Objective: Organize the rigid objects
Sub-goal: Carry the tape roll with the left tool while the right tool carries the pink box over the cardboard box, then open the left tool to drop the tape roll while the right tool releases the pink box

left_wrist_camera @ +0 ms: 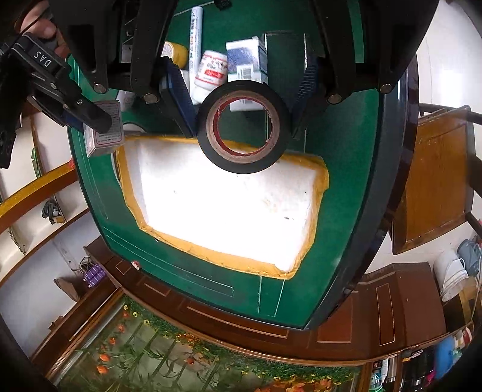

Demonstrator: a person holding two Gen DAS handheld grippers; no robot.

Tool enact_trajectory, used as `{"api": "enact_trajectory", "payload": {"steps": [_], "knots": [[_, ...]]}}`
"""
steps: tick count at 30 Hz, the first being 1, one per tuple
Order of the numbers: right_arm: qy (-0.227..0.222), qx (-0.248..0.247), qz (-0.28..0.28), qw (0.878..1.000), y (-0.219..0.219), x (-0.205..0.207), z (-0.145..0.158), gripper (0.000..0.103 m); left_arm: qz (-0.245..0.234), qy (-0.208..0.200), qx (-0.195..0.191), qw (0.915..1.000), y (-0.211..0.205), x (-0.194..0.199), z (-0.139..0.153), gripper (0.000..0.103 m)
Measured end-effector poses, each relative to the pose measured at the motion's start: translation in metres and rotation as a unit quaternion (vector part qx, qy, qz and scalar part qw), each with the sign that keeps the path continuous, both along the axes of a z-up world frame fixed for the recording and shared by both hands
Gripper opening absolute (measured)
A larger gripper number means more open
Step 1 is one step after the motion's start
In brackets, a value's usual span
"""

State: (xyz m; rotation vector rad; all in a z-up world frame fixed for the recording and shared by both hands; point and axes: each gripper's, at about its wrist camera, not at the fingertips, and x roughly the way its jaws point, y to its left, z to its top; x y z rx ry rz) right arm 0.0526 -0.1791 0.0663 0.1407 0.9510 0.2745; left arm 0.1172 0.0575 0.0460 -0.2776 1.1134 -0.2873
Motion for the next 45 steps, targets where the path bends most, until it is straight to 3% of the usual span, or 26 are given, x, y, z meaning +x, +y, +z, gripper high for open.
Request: {"api": "enact_trajectory", "payload": {"steps": [11, 18, 30, 45], "knots": [[0.009, -0.004, 0.012, 1.000, 0.018, 0.054, -0.017, 0.036, -0.003, -0.009, 0.012, 0.9999, -0.005, 0.050, -0.005, 0.066], [0.029, -0.019, 0.011, 0.999, 0.026, 0.085, -0.044, 0.036, 0.000, 0.025, 0.037, 0.9990, -0.014, 0.083, -0.040, 0.066], [0.055, -0.050, 0.019, 0.997, 0.031, 0.104, -0.079, 0.036, -0.025, 0.033, 0.095, 0.9947, -0.022, 0.087, -0.063, 0.067], [0.061, -0.070, 0.029, 0.995, 0.041, 0.104, -0.087, 0.036, -0.014, 0.043, 0.092, 0.9947, -0.024, 0.091, -0.065, 0.067]]}}
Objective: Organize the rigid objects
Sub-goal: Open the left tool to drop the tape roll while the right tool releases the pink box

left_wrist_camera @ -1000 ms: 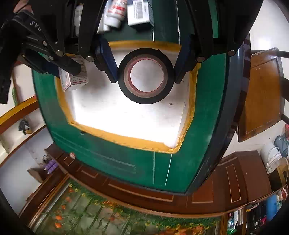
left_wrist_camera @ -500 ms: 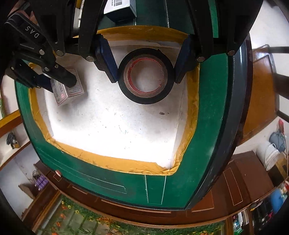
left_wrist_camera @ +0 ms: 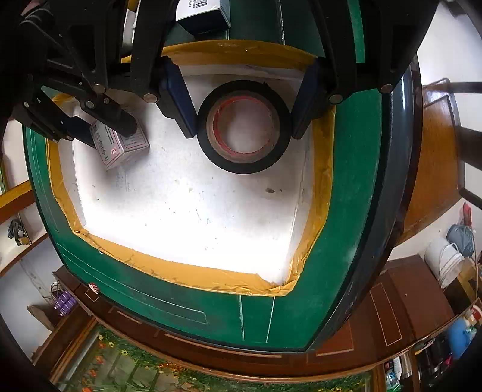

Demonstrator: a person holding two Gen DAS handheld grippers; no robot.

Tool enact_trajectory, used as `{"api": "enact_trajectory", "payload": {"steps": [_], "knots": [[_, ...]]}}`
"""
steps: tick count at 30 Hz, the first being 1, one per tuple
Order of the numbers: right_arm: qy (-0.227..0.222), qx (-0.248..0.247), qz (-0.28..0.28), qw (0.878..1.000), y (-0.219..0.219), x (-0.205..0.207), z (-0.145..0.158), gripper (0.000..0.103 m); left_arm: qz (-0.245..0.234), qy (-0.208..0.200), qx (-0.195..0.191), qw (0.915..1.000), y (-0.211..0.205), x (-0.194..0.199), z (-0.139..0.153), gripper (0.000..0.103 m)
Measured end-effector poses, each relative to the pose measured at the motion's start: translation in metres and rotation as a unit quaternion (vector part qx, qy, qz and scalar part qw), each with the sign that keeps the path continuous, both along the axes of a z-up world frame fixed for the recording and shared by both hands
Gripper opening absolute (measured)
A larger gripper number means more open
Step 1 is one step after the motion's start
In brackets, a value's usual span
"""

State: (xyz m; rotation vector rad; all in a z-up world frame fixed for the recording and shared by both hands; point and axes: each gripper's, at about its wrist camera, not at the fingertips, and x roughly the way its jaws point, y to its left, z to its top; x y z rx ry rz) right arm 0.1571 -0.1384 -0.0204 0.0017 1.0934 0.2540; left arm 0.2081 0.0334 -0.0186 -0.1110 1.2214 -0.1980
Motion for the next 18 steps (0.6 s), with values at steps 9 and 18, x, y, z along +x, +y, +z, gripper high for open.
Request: {"api": "enact_trajectory", "payload": {"steps": [9, 18], "knots": [[-0.011, -0.001, -0.016, 1.000, -0.008, -0.004, 0.010, 0.059, 0.021, -0.002, -0.028, 0.9994, 0.006, -0.006, 0.010, 0.075], [-0.037, -0.002, -0.040, 0.999, -0.023, -0.025, 0.036, 0.073, 0.027, -0.031, -0.036, 0.9985, 0.011, -0.036, 0.043, 0.079]]}}
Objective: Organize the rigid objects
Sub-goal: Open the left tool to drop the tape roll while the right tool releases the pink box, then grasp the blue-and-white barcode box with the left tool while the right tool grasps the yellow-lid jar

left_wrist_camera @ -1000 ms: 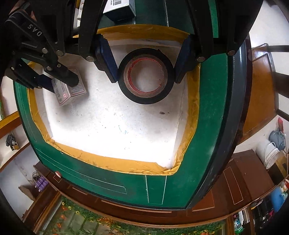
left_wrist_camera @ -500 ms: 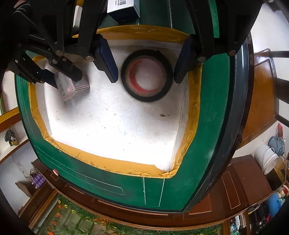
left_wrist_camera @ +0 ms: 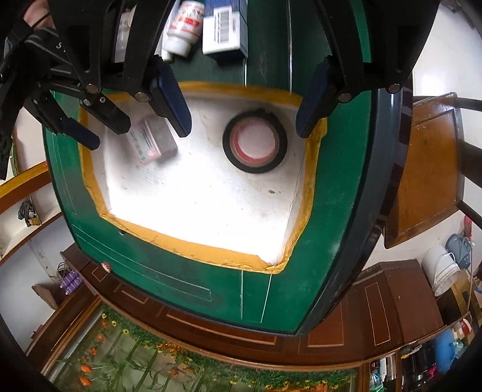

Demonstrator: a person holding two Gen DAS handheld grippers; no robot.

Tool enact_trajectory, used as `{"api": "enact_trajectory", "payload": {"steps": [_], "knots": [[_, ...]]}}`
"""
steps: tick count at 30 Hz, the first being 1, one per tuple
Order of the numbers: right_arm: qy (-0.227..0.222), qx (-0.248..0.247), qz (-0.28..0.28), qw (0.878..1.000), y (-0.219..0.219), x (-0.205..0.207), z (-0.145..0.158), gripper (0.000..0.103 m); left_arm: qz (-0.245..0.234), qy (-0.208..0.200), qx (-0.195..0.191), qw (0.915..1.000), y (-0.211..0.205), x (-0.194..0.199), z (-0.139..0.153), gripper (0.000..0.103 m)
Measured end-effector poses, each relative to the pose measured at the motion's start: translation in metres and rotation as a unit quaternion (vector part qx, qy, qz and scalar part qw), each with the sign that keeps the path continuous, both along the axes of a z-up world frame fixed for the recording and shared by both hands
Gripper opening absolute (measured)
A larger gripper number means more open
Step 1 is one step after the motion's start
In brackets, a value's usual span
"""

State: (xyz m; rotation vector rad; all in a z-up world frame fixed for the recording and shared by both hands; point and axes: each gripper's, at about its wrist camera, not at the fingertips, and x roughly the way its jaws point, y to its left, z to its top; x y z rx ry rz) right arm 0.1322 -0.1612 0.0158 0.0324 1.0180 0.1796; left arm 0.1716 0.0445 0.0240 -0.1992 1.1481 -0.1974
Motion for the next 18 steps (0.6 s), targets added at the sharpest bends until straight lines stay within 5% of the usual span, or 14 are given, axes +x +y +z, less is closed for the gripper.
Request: {"api": "enact_trajectory", "payload": {"steps": [13, 18], "knots": [[-0.010, 0.027, -0.006, 1.000, -0.015, -0.072, 0.027, 0.099, -0.005, 0.003, -0.001, 1.0000, 0.028, -0.090, -0.001, 0.084], [0.007, 0.031, -0.026, 0.999, -0.032, -0.101, 0.020, 0.099, -0.006, 0.027, -0.007, 0.9996, 0.032, -0.117, -0.018, 0.084]]}}
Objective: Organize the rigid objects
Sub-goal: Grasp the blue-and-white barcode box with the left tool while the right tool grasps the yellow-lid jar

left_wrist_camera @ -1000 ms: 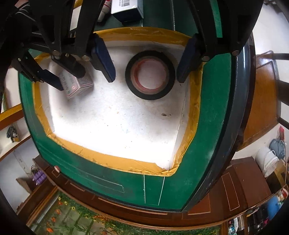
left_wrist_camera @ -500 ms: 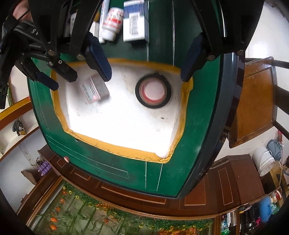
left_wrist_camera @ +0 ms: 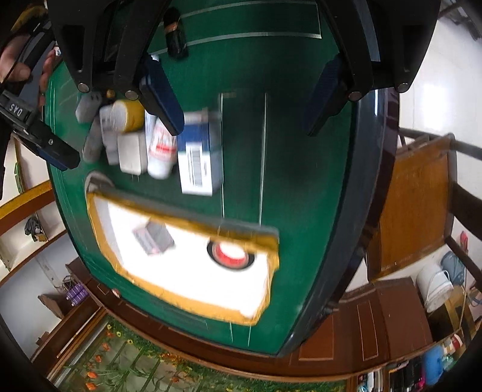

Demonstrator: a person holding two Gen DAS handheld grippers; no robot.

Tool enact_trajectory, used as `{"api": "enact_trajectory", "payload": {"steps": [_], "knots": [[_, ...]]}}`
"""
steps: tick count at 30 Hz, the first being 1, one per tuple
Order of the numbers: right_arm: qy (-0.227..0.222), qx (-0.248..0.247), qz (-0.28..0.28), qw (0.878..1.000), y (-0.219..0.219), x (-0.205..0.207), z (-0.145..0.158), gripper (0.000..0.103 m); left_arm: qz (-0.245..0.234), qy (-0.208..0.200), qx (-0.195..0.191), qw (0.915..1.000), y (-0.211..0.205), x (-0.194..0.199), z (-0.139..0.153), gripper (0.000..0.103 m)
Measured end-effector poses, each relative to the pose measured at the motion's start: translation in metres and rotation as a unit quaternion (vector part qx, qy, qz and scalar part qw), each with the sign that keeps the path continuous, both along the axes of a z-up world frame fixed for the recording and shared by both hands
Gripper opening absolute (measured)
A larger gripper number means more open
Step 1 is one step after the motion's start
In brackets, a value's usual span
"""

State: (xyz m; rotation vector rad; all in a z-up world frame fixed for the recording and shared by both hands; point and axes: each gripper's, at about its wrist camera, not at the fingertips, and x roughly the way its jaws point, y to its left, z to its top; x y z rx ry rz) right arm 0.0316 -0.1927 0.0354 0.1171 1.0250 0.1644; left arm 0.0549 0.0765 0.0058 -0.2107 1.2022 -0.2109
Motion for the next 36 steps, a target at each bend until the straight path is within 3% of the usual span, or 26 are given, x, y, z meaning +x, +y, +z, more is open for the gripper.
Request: {"api": "enact_trajectory", "payload": {"steps": [9, 14, 17, 19, 20, 23, 25, 27, 32, 36], "knots": [[0.031, 0.007, -0.030, 0.999, -0.019, -0.035, -0.024, 0.099, -0.012, 0.012, -0.005, 0.9999, -0.025, 0.003, -0.010, 0.084], [0.028, 0.003, -0.036, 0.999, -0.020, -0.045, -0.024, 0.099, -0.007, 0.003, 0.029, 0.9996, -0.051, 0.031, -0.012, 0.082], [0.029, 0.001, -0.037, 0.999, -0.023, -0.051, -0.024, 0.099, -0.009, 0.023, 0.041, 0.9988, -0.058, 0.045, -0.026, 0.061], [0.030, 0.006, -0.033, 0.999, -0.025, -0.054, -0.025, 0.099, -0.014, 0.039, 0.052, 0.9978, -0.061, 0.049, -0.037, 0.038], [0.032, 0.007, -0.029, 0.999, -0.024, -0.056, -0.025, 0.099, -0.017, 0.045, 0.060, 0.9970, -0.061, 0.049, -0.042, 0.036], [0.038, 0.012, -0.012, 0.999, -0.020, -0.059, -0.026, 0.090, -0.023, 0.038, 0.062, 0.9971, -0.060, 0.041, -0.044, 0.036], [0.046, 0.017, 0.004, 0.999, -0.013, -0.060, -0.027, 0.073, -0.027, 0.044, 0.053, 0.9973, -0.056, 0.032, -0.044, 0.036], [0.057, 0.027, 0.025, 0.998, -0.002, -0.060, -0.030, 0.067, -0.030, 0.046, 0.048, 0.9973, -0.049, 0.022, -0.043, 0.036], [0.094, 0.068, 0.069, 0.991, 0.026, -0.060, -0.048, 0.063, -0.038, 0.045, 0.031, 0.9978, -0.032, -0.014, -0.045, 0.036], [0.111, 0.058, 0.066, 0.990, 0.033, -0.052, -0.067, 0.063, -0.036, 0.041, 0.028, 0.9981, -0.029, -0.025, -0.043, 0.036]]}}
